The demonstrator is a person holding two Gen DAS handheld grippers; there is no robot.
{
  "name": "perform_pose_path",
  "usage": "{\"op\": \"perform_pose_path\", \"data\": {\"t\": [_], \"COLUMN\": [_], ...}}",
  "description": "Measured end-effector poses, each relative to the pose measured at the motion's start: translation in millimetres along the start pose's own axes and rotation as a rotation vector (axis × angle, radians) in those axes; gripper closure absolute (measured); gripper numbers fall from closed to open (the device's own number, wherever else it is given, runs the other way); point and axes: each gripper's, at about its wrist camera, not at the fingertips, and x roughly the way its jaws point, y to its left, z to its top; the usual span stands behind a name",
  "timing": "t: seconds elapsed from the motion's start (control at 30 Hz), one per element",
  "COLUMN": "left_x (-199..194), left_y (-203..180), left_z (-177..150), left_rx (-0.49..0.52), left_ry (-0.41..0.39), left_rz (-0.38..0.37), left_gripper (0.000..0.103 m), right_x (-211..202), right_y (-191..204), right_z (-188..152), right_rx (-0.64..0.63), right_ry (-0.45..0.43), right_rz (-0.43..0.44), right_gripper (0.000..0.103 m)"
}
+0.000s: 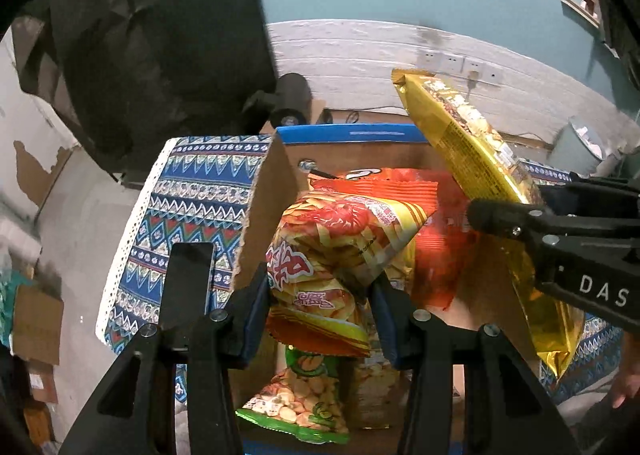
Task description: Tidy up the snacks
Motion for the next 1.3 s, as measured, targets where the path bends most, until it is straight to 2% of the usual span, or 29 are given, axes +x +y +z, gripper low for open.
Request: {"op": "perform_pose_path", "data": {"t": [0.2,0.23,0.33,0.43,0.5,0.53,0.57,0.63,1.0,1.17,1.3], "left_x": [6,6,2,-4,-8,-10,-11,-13,-25,-22,-21], "left_y": [6,7,8,6,2,-1,-2,-6,-52,-75,-96], "left_z": [-3,-3,0,2,2,3,3,5,17,22,27], "left_rx": [-0.030,-0.033,-0.042,-0.033,-0.014,-0.005,-0.001,0.002,0.079,0.103,0.116], "left_ry": [0.034,0.035,0.026,0.009,-0.002,-0.007,-0.010,-0.014,-0.043,-0.030,-0.017], "left_rz": [0.014,0.020,0.030,0.024,0.028,0.030,0.030,0.030,-0.007,-0.022,-0.062], "left_gripper": [0.053,0.051,0.038,0.037,0.033,0.030,0.029,0.029,0.029,0.029,0.029], "right_x": [10,9,5,0,-4,-6,-9,-14,-39,-53,-66], "right_y": [10,11,10,4,0,-1,-3,-6,-56,-85,-111], "right_z": [2,2,3,3,2,1,1,0,-19,-32,-43], "right_rx": [-0.030,-0.039,-0.046,-0.041,-0.041,-0.043,-0.046,-0.052,-0.003,0.031,0.045], "right_ry": [0.030,0.031,0.025,0.019,0.017,0.014,0.011,0.001,-0.009,-0.013,-0.009], "right_rz": [0.015,0.010,-0.001,-0.015,-0.027,-0.032,-0.038,-0.050,-0.118,-0.156,-0.193], "right_gripper": [0.069,0.069,0.064,0.063,0.061,0.057,0.051,0.047,0.045,0.041,0.040]}}
